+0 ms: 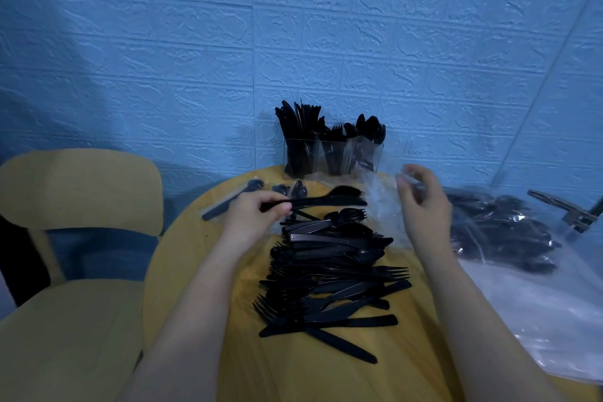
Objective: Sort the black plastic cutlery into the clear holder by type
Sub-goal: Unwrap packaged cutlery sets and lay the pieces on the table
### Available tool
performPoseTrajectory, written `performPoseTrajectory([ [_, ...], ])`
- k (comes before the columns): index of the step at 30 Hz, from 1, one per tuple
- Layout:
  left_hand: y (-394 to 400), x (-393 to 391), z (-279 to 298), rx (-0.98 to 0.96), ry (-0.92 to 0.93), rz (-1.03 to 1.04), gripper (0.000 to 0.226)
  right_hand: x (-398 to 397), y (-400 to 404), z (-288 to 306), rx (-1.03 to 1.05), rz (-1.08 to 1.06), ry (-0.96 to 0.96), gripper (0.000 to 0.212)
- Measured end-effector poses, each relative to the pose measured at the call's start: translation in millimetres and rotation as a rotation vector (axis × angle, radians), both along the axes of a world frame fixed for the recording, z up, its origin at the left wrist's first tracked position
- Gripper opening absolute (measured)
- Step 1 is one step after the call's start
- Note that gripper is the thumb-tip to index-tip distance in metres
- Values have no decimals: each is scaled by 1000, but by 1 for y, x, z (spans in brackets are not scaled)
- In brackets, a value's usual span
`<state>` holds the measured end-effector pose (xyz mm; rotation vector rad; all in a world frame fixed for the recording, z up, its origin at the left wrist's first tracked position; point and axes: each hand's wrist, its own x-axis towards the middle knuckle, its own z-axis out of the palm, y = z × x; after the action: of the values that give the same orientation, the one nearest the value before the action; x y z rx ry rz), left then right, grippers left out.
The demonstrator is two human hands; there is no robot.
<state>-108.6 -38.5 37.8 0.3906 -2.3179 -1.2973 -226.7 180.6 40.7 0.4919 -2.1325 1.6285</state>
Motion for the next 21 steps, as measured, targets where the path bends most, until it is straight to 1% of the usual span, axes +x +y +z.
performPoseTrajectory([
  [1,3,-1,1,-45,-22,-10,7,1,-1,-3,143,18,48,29],
  [3,8,-2,0,-94,-57,-33,6,-2,-2,-9,415,24,120,35],
  [5,11,-3,-1,-149,-112,-68,7,-6,-2,-15,637,26,78,37],
  [7,9,-3,-3,-238,-156,-124,12,-8,-3,-18,797,28,-30,40],
  [9,7,-2,-5,-290,-188,-184,24,-7,-4,-17,814,26,-86,42],
  [10,6,-1,-5,-280,-203,-202,29,-6,-6,-16,783,22,-79,41],
  [12,4,-1,-4,-216,-199,-173,30,-3,-7,-12,708,2,-22,41],
  [14,-5,-3,-6,-181,-127,-7,25,0,-8,-9,645,-5,42,39],
  [16,-24,-4,-11,-169,-47,247,19,3,-8,-8,602,13,75,37],
  [17,-35,-3,-16,-178,-49,353,19,4,-9,-8,586,24,87,36],
  [19,-51,-2,-25,-236,-173,476,28,7,-13,-8,567,43,111,35],
  [21,-57,-2,-33,-278,-306,491,38,11,-16,-8,576,56,120,33],
])
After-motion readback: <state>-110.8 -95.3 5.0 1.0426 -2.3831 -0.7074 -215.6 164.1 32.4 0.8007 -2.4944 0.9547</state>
